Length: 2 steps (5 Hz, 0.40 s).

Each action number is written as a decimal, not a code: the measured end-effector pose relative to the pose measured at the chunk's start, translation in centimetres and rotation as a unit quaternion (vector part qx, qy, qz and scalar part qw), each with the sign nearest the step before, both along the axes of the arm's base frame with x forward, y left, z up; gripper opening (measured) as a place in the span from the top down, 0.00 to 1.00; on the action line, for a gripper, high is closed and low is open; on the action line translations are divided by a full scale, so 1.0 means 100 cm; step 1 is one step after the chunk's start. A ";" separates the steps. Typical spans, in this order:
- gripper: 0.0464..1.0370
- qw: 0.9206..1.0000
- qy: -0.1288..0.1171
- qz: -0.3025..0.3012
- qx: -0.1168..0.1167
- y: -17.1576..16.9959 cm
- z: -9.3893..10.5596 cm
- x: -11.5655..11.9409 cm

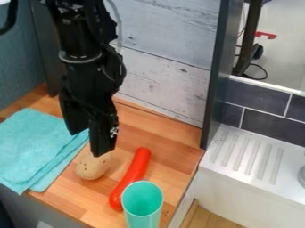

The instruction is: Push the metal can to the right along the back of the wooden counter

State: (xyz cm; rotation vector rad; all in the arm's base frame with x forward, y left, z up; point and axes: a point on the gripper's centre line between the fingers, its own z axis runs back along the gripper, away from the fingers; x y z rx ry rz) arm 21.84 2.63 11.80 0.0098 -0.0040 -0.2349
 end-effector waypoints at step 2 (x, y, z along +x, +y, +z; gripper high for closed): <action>0.03 1.000 -0.005 0.013 0.004 0.020 0.007 0.004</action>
